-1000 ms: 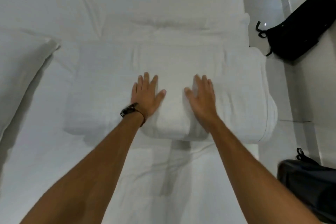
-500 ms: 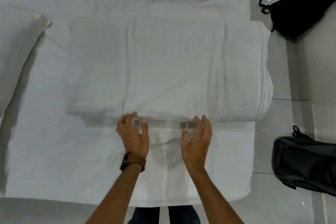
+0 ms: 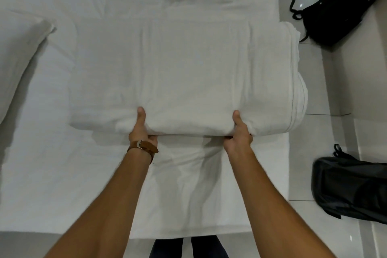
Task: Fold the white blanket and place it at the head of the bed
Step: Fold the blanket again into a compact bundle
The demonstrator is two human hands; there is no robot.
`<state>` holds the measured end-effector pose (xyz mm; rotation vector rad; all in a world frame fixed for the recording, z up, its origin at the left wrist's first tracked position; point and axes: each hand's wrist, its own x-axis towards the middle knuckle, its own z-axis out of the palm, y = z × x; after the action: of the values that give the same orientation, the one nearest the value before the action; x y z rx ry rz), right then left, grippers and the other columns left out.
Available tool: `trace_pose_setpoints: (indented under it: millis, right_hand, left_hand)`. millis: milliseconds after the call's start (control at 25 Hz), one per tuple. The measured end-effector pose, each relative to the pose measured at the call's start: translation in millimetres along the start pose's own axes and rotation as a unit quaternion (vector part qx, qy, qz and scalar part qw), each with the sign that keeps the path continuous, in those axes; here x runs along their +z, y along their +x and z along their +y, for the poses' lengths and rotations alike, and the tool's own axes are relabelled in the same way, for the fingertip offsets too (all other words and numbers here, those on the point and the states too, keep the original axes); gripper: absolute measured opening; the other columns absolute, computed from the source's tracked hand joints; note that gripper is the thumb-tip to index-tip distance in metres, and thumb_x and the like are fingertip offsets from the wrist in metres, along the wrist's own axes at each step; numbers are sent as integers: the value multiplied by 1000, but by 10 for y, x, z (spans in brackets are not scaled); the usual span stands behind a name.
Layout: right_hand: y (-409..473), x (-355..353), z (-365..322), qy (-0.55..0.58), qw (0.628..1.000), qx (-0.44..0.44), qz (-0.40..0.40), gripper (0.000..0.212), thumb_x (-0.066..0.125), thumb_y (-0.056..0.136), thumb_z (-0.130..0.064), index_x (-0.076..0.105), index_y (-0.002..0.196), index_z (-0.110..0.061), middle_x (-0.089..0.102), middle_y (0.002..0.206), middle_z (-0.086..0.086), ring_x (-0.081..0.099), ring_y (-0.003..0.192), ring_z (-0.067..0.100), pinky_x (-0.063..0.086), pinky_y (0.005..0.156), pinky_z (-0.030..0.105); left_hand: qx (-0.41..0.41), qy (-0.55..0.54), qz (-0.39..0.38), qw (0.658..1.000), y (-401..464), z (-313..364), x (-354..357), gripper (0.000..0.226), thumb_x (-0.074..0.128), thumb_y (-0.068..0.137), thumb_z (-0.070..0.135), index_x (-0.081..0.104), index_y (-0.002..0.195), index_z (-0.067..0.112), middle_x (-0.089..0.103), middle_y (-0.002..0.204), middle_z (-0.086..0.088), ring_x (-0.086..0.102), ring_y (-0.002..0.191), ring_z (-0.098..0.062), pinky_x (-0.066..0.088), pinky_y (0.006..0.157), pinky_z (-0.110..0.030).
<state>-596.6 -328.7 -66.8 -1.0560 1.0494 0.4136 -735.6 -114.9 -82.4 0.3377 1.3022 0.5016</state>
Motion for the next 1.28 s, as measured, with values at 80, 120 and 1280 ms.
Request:
trace_pose_setpoints:
  millis: [80,120,1280]
  right_hand:
    - [-108,-50,-35,10,1000,-7,9,78,102,73,-19,61,139,-11,78,123,9,79,104,31,68,91,51]
    - [-197,-92,-63,11,1000,-8,5,77,101,74,-17,62,140,-10,78,122,8,79,103,29,69,84,47]
    - [-2206,-891,-689,66,987,-147,-3,34,79,89,-15,79,124,-15,84,118,3,82,104,24,67,82,39]
  left_hand:
    - [13,-1,7,1000,-77,10,-50,86,100,56,44,71,131,14,81,118,-6,81,103,-24,66,87,-43]
    - [15,-1,10,1000,-145,18,-86,85,100,56,44,72,131,14,81,118,-6,81,102,-23,66,86,-41]
    - [140,2,-16,990,-2355,625,-471,47,78,90,26,71,134,10,79,125,-5,76,114,-23,65,86,-37]
